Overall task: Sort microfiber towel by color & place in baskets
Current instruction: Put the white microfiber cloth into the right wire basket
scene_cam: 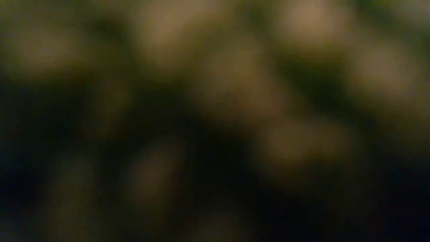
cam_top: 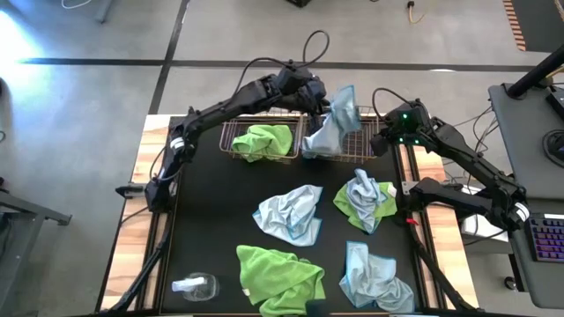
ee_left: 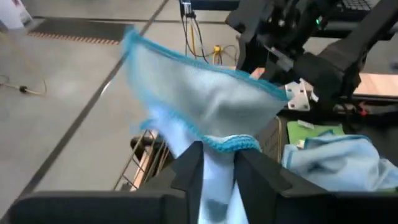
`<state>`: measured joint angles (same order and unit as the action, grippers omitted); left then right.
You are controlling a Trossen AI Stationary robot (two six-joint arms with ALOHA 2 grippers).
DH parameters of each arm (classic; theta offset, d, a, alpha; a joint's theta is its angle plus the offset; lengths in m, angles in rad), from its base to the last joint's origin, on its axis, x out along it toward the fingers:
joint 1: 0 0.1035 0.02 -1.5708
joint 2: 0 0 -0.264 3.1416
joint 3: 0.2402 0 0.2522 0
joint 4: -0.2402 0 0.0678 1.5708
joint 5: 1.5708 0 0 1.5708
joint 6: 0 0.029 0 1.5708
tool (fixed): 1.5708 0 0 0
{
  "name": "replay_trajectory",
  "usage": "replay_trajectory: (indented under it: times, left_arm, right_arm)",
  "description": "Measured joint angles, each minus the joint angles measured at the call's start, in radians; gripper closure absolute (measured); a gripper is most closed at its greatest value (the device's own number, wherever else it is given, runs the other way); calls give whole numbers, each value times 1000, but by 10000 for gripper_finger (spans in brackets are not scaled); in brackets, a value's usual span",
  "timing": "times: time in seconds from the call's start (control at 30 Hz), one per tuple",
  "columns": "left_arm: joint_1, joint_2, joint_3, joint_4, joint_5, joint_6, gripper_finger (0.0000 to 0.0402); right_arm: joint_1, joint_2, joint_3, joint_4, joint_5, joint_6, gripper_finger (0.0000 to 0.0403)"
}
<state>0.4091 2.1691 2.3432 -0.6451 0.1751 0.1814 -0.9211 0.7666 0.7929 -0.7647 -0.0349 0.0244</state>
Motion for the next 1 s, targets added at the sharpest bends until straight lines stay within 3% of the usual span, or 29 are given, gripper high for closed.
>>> replay_trajectory:
  times: [0.23,0.4,0.6,1.0]
  left_arm:
    - [1,-26,9,-162,-9,27,282]
    - [2,-40,9,-263,-44,64,284]
    - [2,-69,11,-432,-80,71,288]
    - [2,-189,2,-613,-82,50,288]
  right_arm:
    - [0,0,0,0,0,1,243]
    - [0,0,0,-18,-12,9,243]
    - [0,0,0,-106,-129,40,243]
    - [20,-2,0,-138,-160,82,243]
